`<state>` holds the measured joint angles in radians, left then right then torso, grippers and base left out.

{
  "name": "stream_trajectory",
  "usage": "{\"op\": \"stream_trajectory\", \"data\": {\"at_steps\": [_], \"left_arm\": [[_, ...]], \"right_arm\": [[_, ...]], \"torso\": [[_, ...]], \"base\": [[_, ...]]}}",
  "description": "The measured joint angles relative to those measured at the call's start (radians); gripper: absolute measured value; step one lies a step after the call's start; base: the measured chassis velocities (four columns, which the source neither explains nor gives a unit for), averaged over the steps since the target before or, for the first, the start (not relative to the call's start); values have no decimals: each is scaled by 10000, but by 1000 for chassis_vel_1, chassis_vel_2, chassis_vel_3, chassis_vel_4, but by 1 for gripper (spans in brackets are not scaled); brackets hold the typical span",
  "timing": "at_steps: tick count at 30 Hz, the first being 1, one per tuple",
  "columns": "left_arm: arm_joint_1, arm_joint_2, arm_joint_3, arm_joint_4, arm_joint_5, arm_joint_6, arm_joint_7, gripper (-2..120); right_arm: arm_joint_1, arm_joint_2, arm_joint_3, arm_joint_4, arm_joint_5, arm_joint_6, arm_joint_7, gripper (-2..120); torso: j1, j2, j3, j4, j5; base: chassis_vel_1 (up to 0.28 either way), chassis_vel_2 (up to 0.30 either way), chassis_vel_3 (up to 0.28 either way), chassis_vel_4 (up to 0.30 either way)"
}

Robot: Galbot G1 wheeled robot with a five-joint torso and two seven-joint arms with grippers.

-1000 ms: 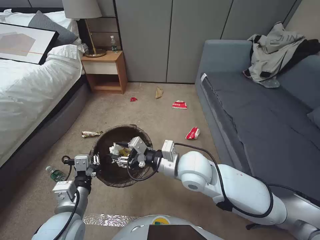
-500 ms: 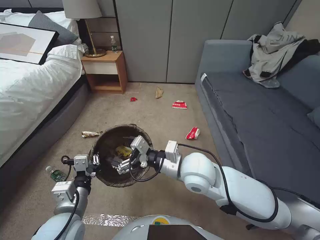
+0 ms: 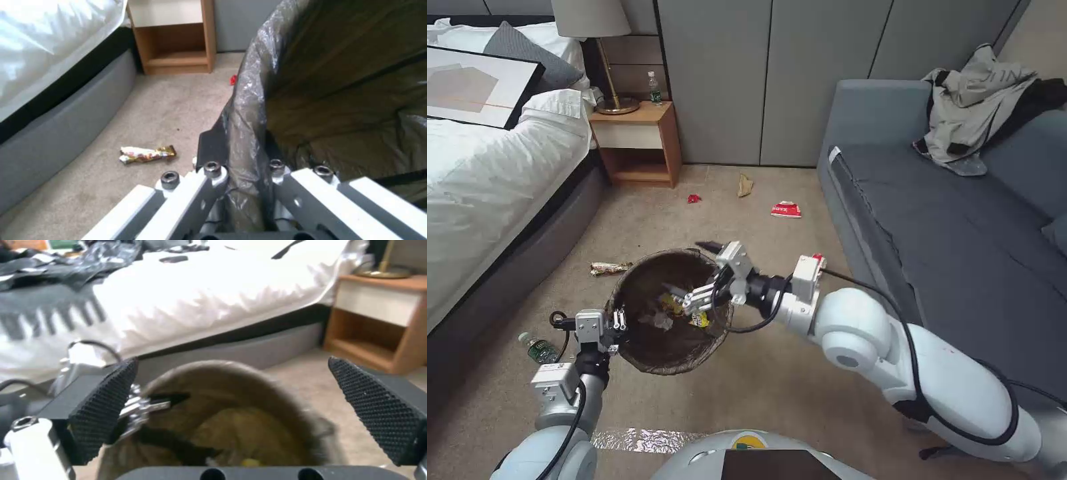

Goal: Pick up the trash bin, then pick up the garbage from the floor and place it into the trash bin.

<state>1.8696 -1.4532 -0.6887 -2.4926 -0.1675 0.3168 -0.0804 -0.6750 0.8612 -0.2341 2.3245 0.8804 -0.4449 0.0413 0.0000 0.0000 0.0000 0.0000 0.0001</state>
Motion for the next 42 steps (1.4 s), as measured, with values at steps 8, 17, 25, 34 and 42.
{"op": "stream_trajectory", "data": {"at_steps": [8, 17, 25, 34, 42], "left_arm": [[-1, 48, -39, 8, -37, -2, -1, 0], [-2, -57, -40, 45, -60, -36, -8, 0], [15, -123, -42, 39, -58, -79, -6, 0], [37, -104, -69, 38, -76, -104, -5, 0], [62, -47, -150, 32, -142, -104, -1, 0]], "right_arm": [[-1429, -517, 1664, 0, -226, 297, -36, 100], [-3588, -790, 2539, -382, -1855, 1946, 458, 100], [-5476, -65, 3099, -1001, -3340, 3416, 1486, 100], [-6647, 1424, 3534, -1716, -5906, 4150, 2076, 100], [-7737, 2372, 4207, -1908, -6974, 4486, 1731, 100]], "torso": [[0, 0, 0, -1, 1], [0, 0, 0, 0, 0], [0, 0, 0, -1, -1], [0, 0, 0, 0, -2], [0, 0, 0, 0, -3]], "base": [[0, 0, 0, 0], [0, 0, 0, 0], [0, 0, 0, 0], [0, 0, 0, 0], [0, 0, 0, 0]]}}
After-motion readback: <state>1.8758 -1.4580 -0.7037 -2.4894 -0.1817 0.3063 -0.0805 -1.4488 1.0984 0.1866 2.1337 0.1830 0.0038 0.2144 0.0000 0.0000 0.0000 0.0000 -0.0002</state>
